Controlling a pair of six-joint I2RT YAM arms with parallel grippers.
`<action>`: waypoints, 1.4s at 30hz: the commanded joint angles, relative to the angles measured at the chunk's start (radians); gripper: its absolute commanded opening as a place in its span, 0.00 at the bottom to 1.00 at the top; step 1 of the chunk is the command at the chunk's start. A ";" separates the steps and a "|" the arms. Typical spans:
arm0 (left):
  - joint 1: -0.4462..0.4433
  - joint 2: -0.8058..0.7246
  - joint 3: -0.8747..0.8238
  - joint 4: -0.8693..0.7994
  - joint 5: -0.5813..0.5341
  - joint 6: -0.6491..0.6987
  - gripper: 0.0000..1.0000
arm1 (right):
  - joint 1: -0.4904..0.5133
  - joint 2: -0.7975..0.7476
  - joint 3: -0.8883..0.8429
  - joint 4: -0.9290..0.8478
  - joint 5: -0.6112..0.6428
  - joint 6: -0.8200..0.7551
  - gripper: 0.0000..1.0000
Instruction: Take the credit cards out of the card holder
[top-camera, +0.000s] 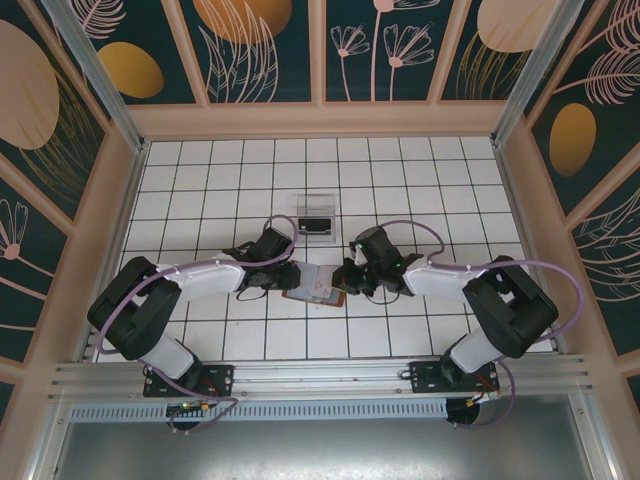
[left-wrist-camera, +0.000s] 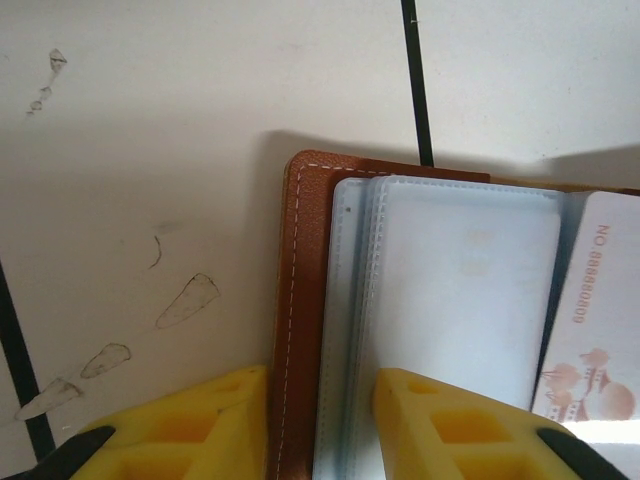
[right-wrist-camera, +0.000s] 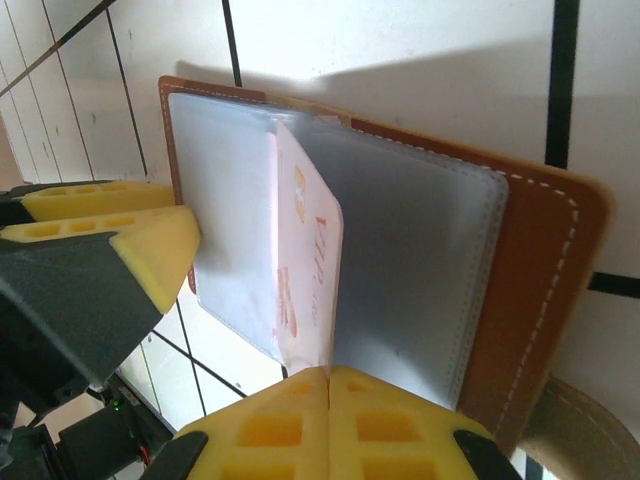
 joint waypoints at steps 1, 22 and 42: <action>-0.009 0.047 -0.022 -0.122 0.021 0.016 0.34 | -0.009 -0.055 0.025 -0.089 0.049 -0.031 0.03; -0.010 0.002 -0.070 -0.071 0.069 -0.011 0.35 | -0.013 -0.096 0.327 -0.426 0.173 -0.555 0.02; -0.010 -0.015 -0.111 -0.019 0.075 -0.044 0.37 | -0.050 0.205 0.778 -0.789 0.332 -1.604 0.00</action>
